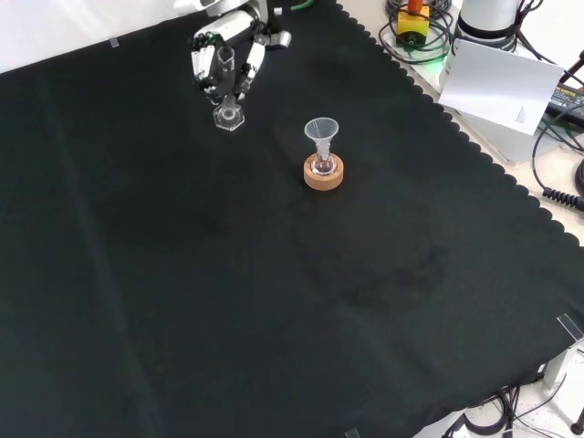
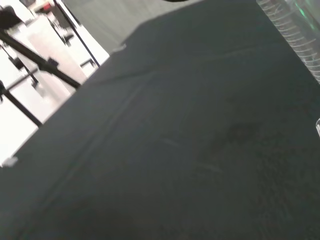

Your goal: Put the graduated cylinder back on the table.

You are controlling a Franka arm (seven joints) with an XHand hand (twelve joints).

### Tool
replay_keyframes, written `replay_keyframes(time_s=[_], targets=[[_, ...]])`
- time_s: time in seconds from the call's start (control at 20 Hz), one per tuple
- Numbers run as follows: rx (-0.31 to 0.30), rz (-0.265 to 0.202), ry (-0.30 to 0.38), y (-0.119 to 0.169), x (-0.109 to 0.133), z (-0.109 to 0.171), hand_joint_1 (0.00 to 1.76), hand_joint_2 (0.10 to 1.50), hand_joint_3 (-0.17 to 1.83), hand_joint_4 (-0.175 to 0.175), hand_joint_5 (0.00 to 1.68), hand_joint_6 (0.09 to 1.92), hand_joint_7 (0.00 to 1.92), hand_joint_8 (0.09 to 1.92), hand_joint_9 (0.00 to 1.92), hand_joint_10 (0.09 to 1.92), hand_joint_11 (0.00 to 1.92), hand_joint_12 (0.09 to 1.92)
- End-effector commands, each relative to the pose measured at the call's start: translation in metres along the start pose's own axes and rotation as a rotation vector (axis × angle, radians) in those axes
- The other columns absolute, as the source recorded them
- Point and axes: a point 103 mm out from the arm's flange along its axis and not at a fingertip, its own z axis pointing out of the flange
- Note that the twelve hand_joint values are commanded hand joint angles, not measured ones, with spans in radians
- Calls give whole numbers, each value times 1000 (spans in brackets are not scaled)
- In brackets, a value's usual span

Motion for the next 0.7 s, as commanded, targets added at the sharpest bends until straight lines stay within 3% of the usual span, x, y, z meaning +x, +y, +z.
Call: replay_keyframes(time_s=[0.05,0.7], targets=[[-53,-18,85,22,-9,23,1251,1139,0,-175,923,1094,953,1076,1355,135,1194,753],[-116,-38,160,45,-17,63,1249,1142,1,-175,915,1106,943,1088,1346,128,1187,756]])
